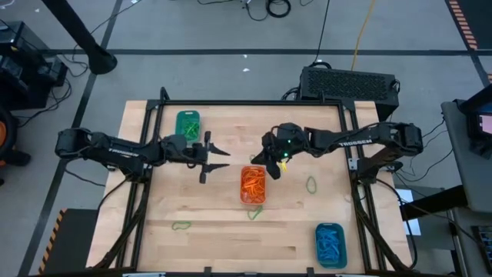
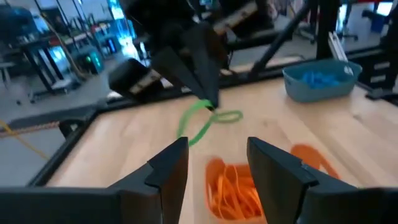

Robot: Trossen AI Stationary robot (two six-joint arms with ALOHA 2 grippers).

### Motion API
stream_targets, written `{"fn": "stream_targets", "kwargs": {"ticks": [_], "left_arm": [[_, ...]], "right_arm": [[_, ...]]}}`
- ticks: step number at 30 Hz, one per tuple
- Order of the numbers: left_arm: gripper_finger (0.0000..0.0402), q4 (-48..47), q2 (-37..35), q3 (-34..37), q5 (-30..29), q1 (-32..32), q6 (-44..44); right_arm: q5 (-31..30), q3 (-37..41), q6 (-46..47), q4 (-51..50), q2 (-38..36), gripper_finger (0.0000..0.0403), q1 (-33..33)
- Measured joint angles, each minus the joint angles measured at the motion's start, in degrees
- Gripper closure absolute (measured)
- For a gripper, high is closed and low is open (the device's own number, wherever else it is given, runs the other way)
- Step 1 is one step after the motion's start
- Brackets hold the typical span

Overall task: Sort rubber bands into baskets
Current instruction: Put the green rubber band into the green bin

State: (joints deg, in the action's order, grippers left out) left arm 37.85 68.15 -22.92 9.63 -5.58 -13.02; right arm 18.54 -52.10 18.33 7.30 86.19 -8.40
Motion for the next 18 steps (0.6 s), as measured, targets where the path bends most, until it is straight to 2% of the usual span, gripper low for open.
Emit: {"fn": "stream_targets", "kwargs": {"ticks": [8,13,18], "left_arm": [[0.0229,13.36,8.28,-0.25,0.52,0.09,0.51],[0.0229,16.26,14.32,-3.38,4.89,0.15,2.21],[0.0229,16.16,19.24,-6.79,5.51,0.85,2.21]], "right_arm": [[-0.12,0.00,-0.03,6.42,0.00,0.0403,3.81],[-0.13,-0.02,-0.17,8.41,0.00,0.0403,5.06],[-0.15,-0.02,-0.15,8.82,0.00,0.0402,5.20]]}}
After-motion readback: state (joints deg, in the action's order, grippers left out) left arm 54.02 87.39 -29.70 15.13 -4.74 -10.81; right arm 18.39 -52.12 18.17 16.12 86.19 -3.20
